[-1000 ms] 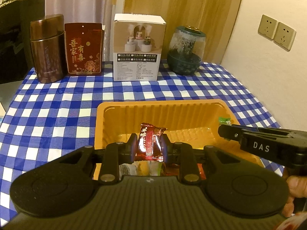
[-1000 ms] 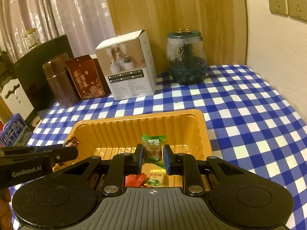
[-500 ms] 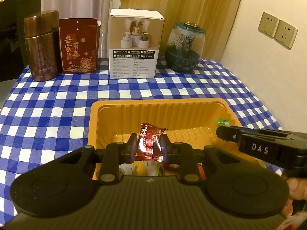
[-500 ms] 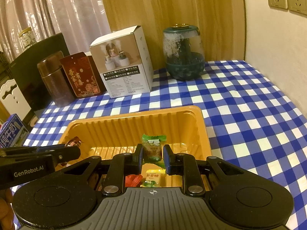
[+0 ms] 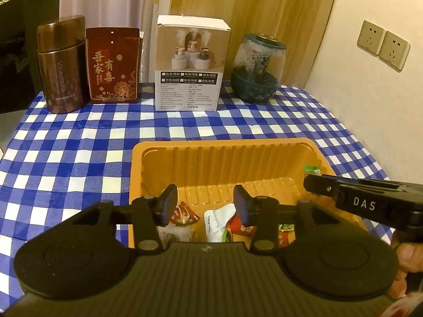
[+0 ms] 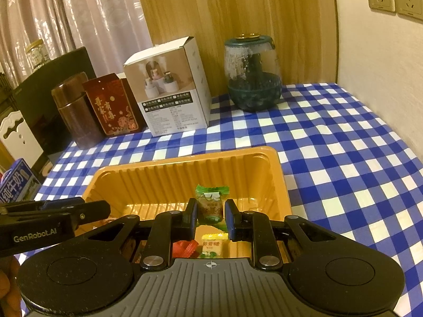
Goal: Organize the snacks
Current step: 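Open the left tool to release the red wrapper while the right tool releases the green candy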
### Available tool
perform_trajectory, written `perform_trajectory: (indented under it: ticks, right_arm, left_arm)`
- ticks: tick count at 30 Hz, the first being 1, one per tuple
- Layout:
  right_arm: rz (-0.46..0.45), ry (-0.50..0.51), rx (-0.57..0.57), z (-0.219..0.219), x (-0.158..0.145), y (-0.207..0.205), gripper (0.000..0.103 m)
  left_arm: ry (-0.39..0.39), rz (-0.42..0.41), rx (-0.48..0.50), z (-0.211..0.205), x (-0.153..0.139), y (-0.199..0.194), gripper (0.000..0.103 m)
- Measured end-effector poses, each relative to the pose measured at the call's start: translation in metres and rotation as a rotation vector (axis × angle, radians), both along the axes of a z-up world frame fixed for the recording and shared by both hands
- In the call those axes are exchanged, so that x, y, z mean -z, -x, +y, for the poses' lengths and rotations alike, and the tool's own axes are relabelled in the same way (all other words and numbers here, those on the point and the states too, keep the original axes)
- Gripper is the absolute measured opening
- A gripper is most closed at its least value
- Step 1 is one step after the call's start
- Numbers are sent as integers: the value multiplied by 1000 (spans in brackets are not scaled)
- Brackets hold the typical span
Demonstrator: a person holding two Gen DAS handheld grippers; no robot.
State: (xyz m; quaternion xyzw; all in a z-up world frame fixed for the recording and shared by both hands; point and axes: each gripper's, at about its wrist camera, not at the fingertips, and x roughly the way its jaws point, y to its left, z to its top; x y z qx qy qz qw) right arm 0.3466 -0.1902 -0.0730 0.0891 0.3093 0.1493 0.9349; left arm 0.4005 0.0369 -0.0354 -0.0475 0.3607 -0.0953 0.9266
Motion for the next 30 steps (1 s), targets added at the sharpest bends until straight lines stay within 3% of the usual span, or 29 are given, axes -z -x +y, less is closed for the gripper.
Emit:
perform_trajectory:
  ticks: [7, 20, 22, 23, 30]
  right_arm:
    - [-7, -6, -6, 2, -2, 0, 22]
    - [-11, -34, -34, 5, 2, -2, 24]
    - [-12, -47, -28, 4, 3, -2, 51]
    - [-21, -58, -13, 3, 3, -1, 75]
    - [-34, -83, 21, -6, -1, -1, 78]
  left_arm:
    - [-43, 9, 2, 0, 2, 2, 42]
    - [-43, 12, -1, 3, 4, 3, 43]
    - [-47, 14, 0, 2, 4, 3, 42]
    - [-49, 15, 0, 2, 4, 3, 42]
    - [-62, 19, -7, 2, 6, 2, 47]
